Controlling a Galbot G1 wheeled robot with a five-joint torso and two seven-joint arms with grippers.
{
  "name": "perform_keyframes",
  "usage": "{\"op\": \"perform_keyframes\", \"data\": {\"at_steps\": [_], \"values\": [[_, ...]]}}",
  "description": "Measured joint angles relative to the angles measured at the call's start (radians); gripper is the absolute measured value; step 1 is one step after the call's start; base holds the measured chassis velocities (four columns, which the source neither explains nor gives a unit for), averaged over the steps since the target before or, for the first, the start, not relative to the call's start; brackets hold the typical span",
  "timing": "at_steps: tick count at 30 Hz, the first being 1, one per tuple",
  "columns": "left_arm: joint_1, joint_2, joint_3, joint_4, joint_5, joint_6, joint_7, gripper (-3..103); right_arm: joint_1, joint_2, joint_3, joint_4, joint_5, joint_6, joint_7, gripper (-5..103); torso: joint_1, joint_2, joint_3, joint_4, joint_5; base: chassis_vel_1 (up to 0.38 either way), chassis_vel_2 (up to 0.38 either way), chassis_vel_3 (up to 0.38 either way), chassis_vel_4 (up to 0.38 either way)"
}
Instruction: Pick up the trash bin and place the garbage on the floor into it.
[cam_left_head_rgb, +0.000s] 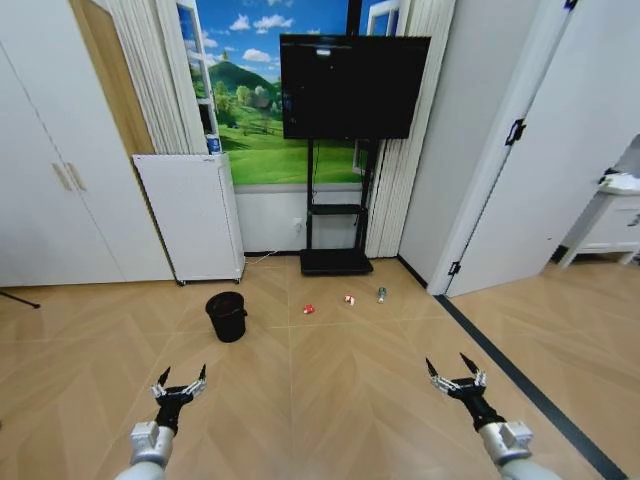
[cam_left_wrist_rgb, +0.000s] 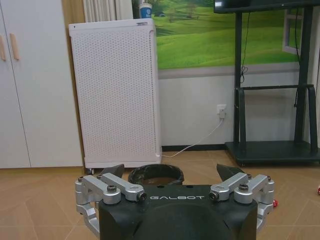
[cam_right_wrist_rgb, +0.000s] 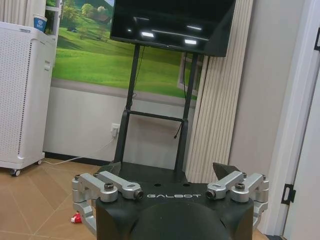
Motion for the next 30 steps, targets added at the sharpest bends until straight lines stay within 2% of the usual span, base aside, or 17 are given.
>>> {"op": "perform_keyframes", "data": {"at_steps": [17,21,24,25,27,30], "values": [[0.006,-0.016,0.001,0.005,0.013,-0.002,-0.001,100,-0.003,0.015,-0.003,0.003,-0.008,0.0,0.003,100,0.0,0.0,0.0,-0.0002,-0.0005,-0.274,0.28,0.275,-0.283],[0.006,-0.017,0.002,0.006,0.014,-0.003,-0.001,100,-0.002,0.015,-0.003,0.0,-0.009,0.001,0.003,100,0.0,0.0,0.0,0.0001,0.0009,-0.342,0.326,0.332,-0.341],[0.006,-0.018,0.002,0.006,0.015,-0.003,-0.001,100,-0.003,0.015,-0.003,0.0,-0.01,0.001,0.003,100,0.0,0.0,0.0,-0.0002,-0.0011,-0.326,0.319,0.318,-0.315],[0.006,-0.018,0.002,0.007,0.016,-0.004,-0.001,100,-0.003,0.015,-0.002,0.0,-0.012,0.001,0.003,100,0.0,0.0,0.0,-0.0001,0.0007,-0.322,0.304,0.3,-0.311],[0.006,-0.019,0.002,0.008,0.017,-0.004,-0.001,100,-0.003,0.016,-0.003,0.0,-0.013,0.001,0.003,100,0.0,0.0,0.0,-0.0001,0.001,-0.279,0.304,0.3,-0.311],[0.008,-0.022,0.002,0.008,0.019,-0.005,-0.001,100,-0.005,0.022,-0.002,0.0,-0.018,0.001,0.005,100,0.001,0.0,0.0,-0.0003,-0.001,-0.273,0.251,0.264,-0.273]]}}
